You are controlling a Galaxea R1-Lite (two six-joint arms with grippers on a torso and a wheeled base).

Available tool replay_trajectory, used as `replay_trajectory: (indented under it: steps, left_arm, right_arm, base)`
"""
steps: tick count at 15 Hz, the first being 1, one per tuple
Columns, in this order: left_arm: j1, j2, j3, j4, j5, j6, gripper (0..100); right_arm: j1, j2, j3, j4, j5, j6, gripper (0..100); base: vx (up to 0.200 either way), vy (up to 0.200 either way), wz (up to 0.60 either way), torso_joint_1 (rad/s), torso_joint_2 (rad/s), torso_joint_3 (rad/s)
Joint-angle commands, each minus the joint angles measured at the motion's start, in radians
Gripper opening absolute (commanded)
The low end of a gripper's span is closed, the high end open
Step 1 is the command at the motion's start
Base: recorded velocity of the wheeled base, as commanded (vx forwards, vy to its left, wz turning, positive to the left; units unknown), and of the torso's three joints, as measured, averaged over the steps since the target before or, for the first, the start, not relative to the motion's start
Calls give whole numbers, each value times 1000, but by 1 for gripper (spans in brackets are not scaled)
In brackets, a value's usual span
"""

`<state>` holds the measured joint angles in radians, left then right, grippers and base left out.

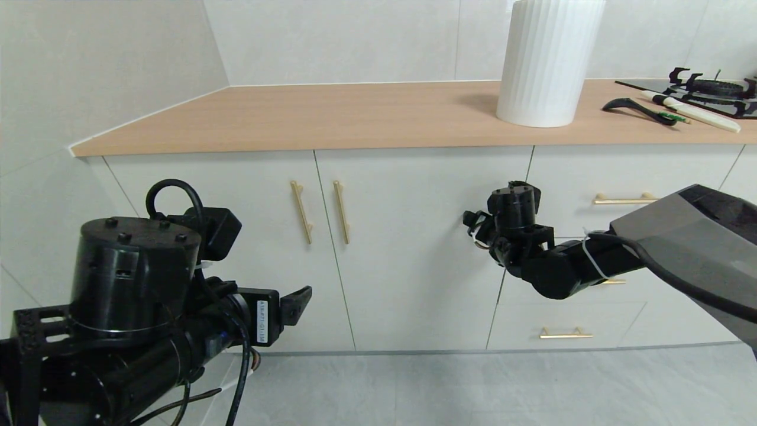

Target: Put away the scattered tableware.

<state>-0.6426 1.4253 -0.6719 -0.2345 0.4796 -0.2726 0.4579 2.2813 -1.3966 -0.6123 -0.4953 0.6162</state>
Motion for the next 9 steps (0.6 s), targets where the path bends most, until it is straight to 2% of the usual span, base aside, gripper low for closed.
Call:
replay_trajectory:
  steps: [1,7,9]
  left_arm:
    - [0,1,0,0,1,0,100]
    - [0,0,0,0,1,0,100]
    - [43,-22,0,-3,1,-4,100]
  right_arm:
    - [-2,0,1,0,-5,0,100]
    - [21,-117,73,26,-3,-1,100]
    - [24,-413,303,17,-8,-23,100]
  base:
    - [0,0,0,0,0,0]
    - [0,0,0,0,0,0]
    - [0,0,0,0,0,0]
